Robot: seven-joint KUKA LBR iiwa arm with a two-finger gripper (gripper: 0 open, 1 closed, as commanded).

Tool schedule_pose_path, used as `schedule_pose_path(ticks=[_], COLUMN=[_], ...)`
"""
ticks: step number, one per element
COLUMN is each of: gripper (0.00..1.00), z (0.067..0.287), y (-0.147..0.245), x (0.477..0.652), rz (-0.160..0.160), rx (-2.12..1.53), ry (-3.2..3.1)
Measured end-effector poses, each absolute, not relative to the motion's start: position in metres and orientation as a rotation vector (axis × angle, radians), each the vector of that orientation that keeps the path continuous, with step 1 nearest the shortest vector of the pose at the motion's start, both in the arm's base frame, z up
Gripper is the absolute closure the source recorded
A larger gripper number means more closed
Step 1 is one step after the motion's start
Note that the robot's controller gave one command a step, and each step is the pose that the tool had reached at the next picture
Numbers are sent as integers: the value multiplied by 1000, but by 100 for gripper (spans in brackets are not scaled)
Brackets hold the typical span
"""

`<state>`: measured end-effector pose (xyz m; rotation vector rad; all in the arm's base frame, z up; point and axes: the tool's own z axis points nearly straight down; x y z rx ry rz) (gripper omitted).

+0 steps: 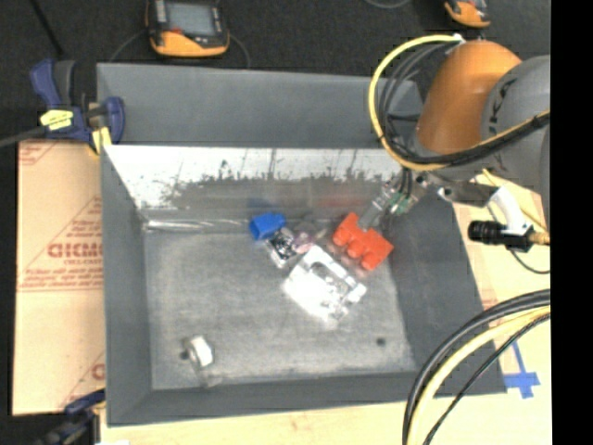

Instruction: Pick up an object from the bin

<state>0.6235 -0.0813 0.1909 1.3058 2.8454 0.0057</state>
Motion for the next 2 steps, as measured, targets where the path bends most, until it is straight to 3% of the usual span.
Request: schedule_pose_path(ticks=[1, 2], gripper=[100, 100], z=[172, 174], y=[-116, -147], x=[629, 596], rz=[-4, -5], rx=[1299, 1337], ry=[2853, 2840])
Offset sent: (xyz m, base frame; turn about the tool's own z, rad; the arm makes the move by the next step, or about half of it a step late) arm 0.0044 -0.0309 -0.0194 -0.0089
